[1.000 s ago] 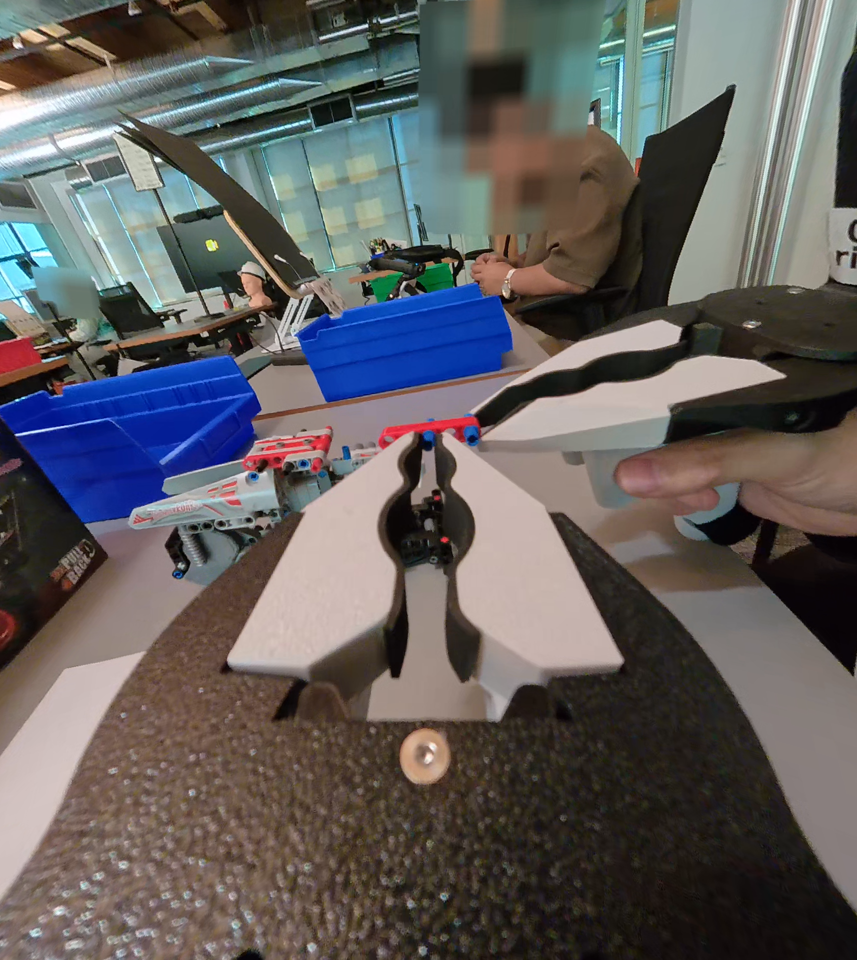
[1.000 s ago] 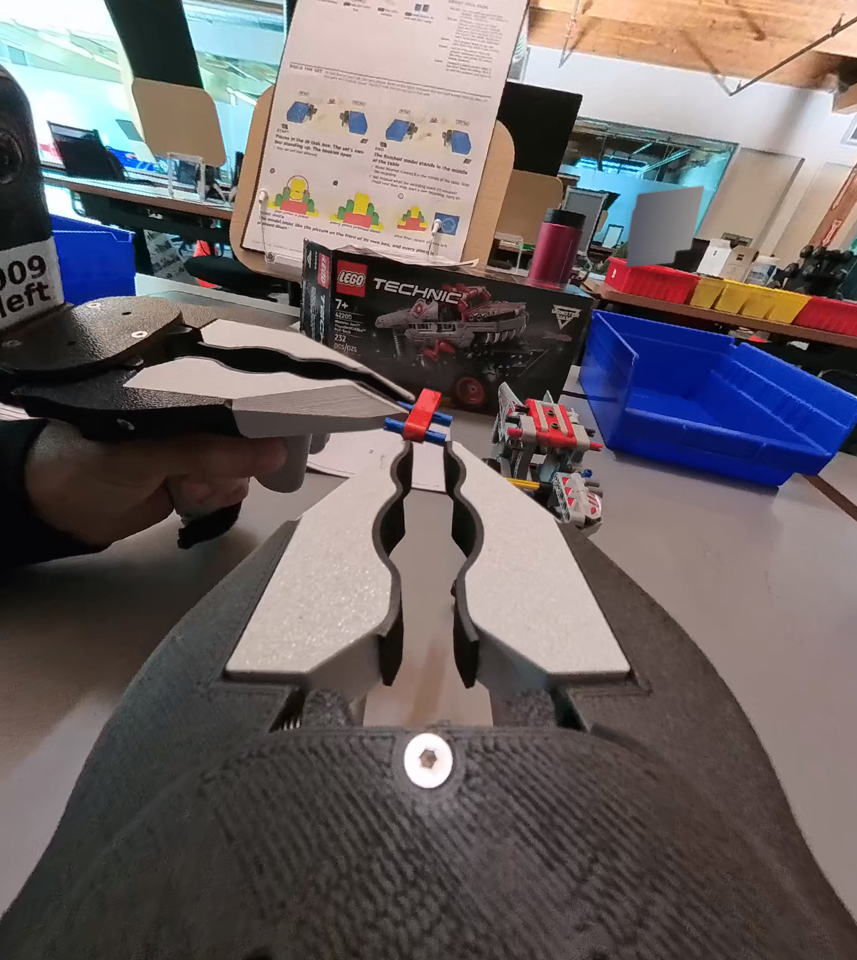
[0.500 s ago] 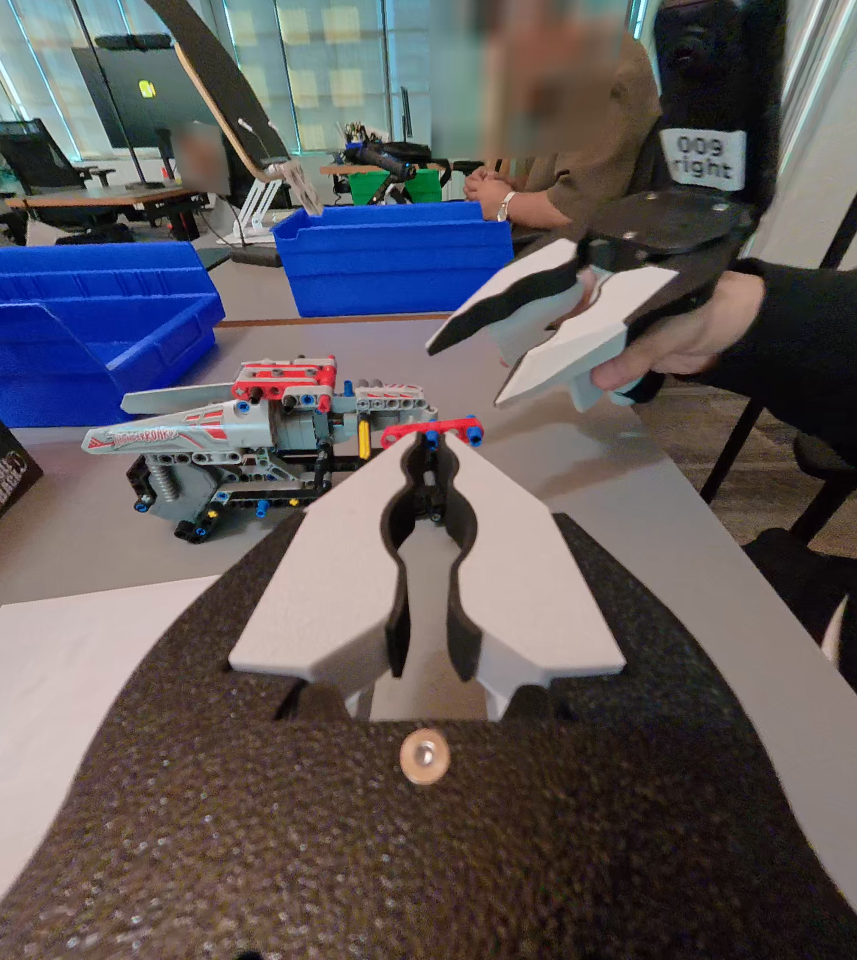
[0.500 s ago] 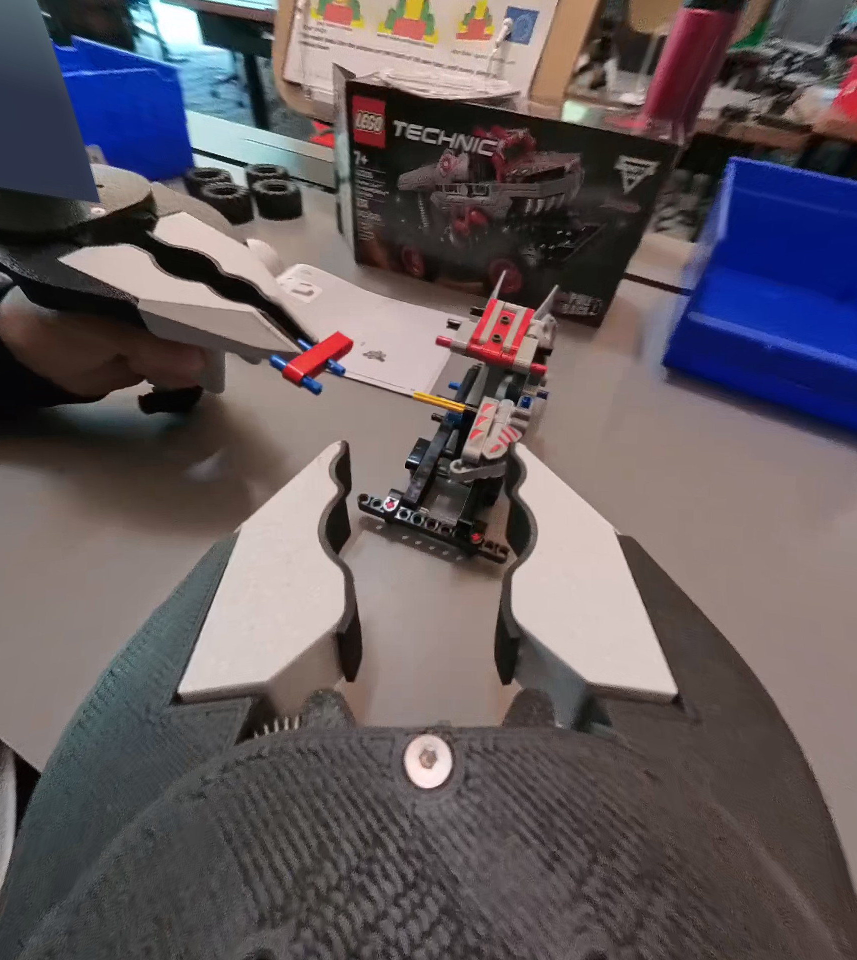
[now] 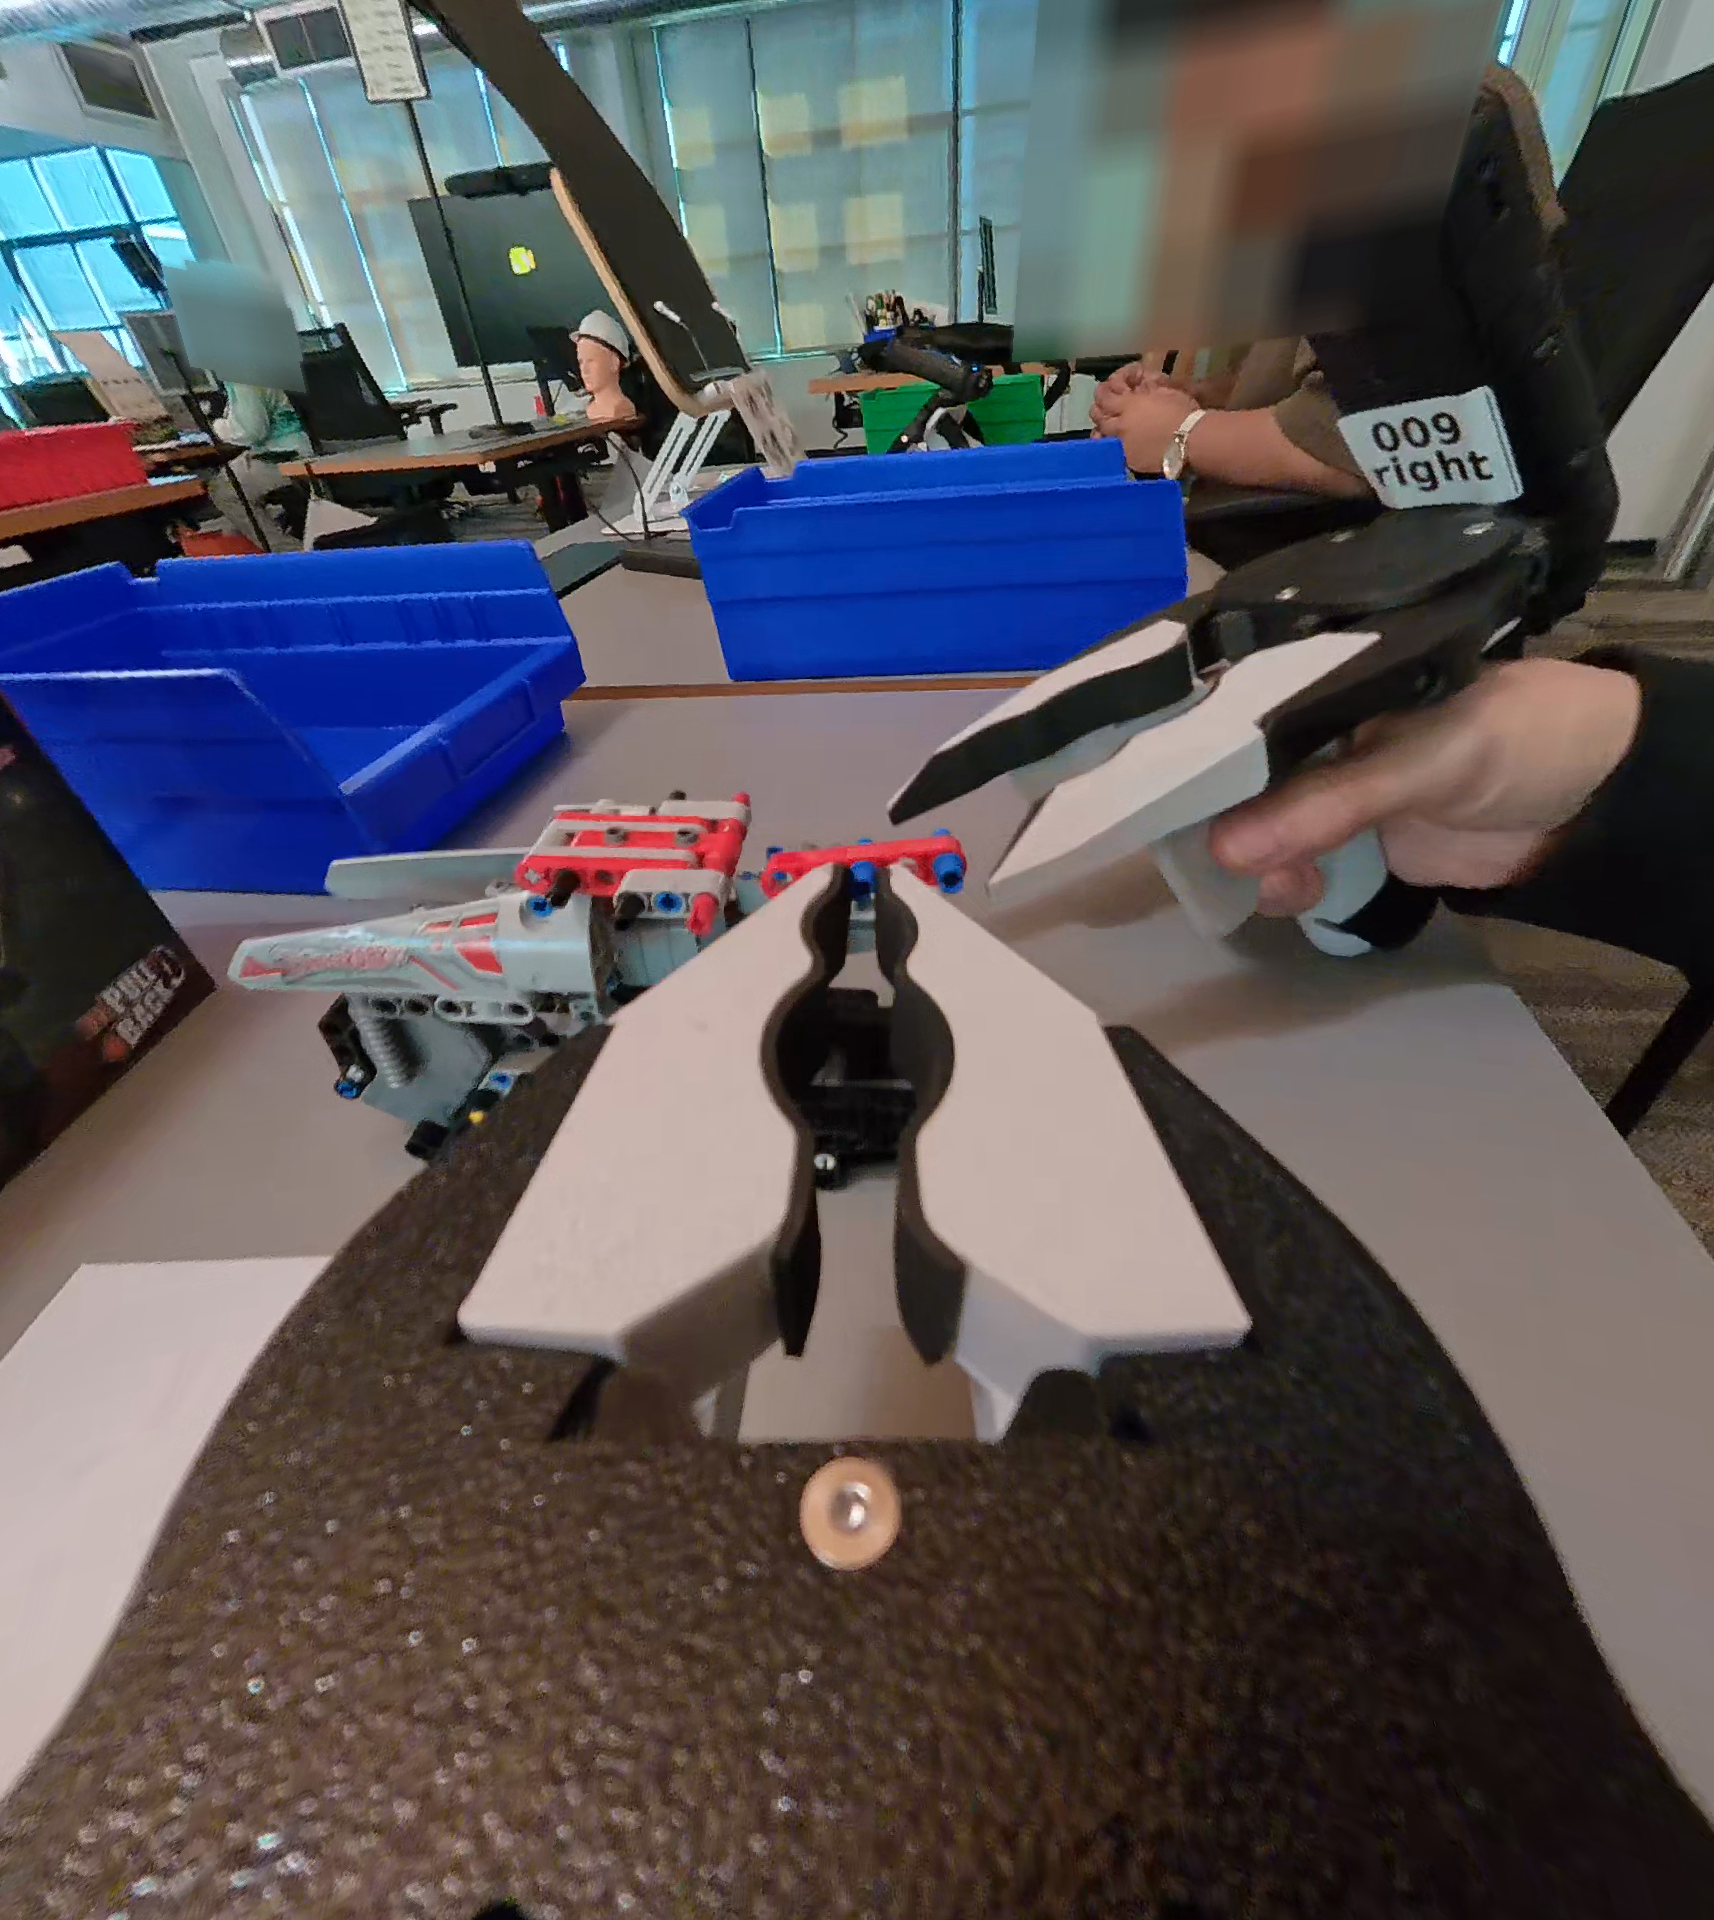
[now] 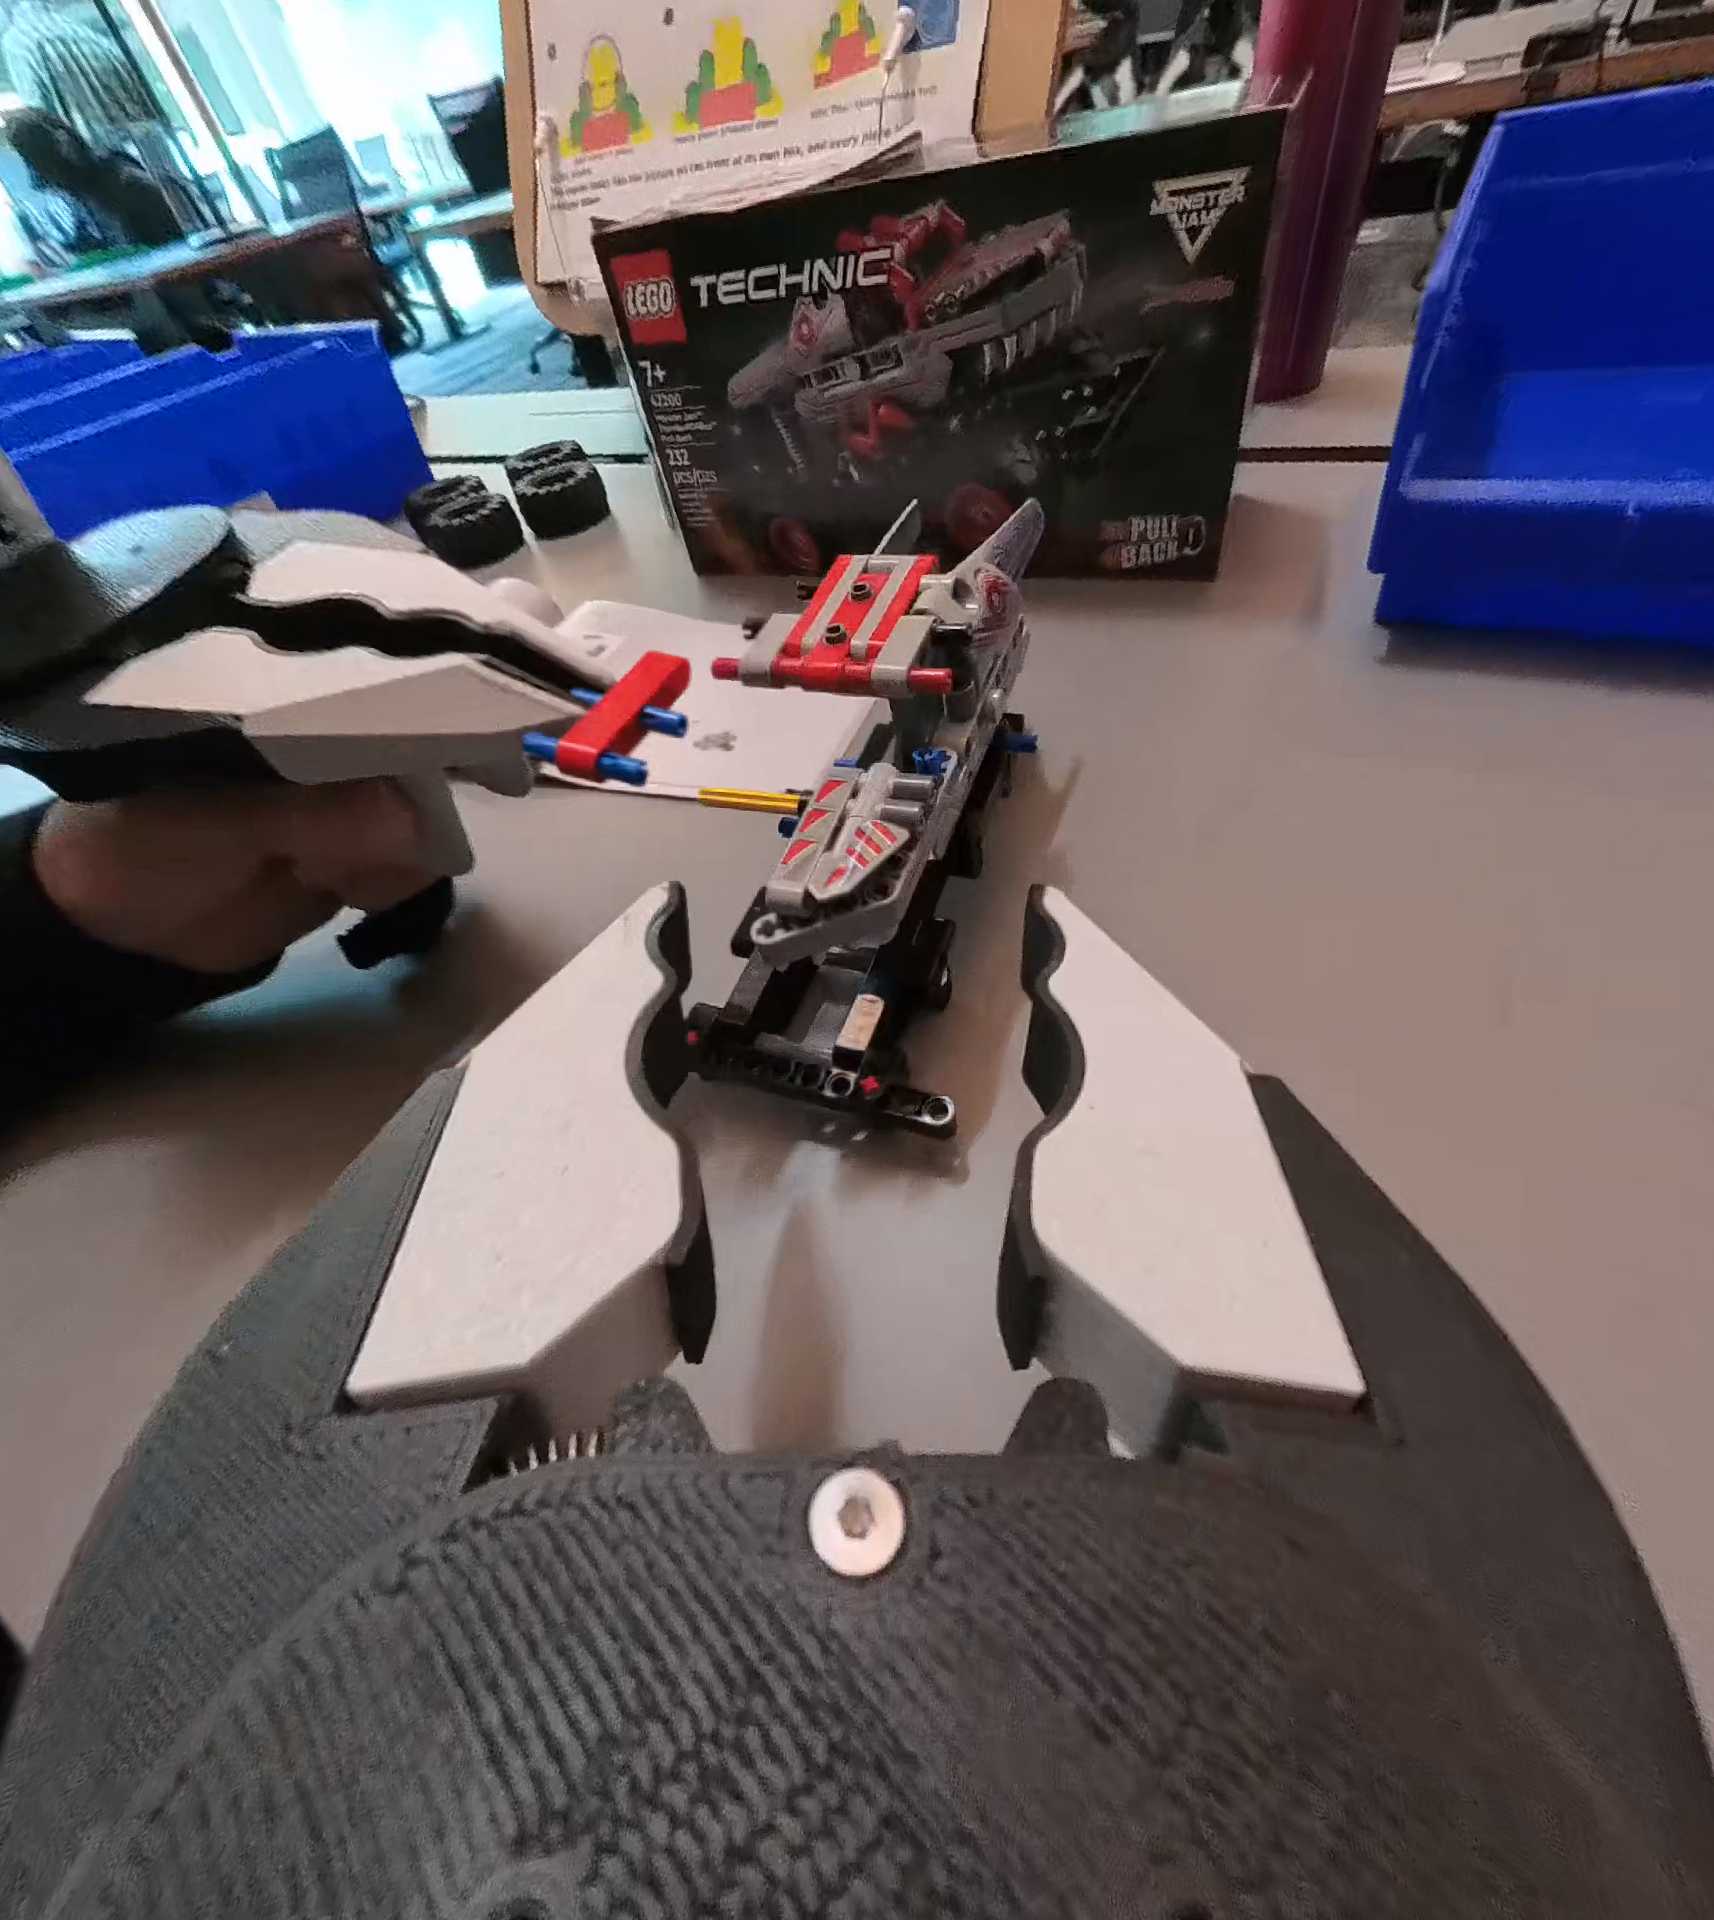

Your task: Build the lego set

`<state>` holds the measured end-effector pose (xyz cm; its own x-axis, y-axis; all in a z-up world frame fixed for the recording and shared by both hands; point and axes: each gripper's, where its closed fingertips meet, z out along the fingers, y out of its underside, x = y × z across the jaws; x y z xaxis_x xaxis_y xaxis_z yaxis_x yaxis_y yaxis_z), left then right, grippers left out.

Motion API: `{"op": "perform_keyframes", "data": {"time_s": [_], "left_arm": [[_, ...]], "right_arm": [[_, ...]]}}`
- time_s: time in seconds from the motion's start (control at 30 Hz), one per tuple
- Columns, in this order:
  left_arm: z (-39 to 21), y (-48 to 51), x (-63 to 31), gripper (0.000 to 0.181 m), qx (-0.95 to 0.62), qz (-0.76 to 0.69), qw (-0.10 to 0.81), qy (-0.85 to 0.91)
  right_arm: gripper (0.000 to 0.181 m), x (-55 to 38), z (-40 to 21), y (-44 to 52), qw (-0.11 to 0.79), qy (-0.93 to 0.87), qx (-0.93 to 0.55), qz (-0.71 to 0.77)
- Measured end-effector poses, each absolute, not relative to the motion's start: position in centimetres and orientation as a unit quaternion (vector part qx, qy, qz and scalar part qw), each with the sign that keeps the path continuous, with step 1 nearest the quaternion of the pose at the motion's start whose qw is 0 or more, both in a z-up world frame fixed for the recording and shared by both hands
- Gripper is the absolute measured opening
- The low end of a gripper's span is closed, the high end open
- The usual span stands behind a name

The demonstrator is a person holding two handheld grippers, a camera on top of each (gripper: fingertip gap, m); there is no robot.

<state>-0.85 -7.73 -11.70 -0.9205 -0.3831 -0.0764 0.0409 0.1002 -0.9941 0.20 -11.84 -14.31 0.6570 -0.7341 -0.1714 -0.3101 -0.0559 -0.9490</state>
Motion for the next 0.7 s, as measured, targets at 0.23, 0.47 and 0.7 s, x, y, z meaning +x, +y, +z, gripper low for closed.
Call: {"op": "perform_keyframes", "data": {"time_s": [0.23, 0.47, 0.7], "left_arm": [[-11.6, -8.0, -1.2, 0.002, -0.077, -0.654, 0.205, 0.724], [-11.8, -7.7, -1.1, 0.002, -0.084, -0.65, 0.204, 0.727], [-12.0, -7.8, -1.1, 0.002, -0.085, -0.646, 0.194, 0.733]], "right_arm": [[0.055, 0.4, -13.5, -12.5, 0.602, 0.383, -0.675, -0.187], [0.054, 0.5, -14.0, -11.6, 0.573, 0.369, -0.699, -0.217], [0.05, 0.5, -14.7, -11.2, 0.56, 0.37, -0.714, -0.199]]}}
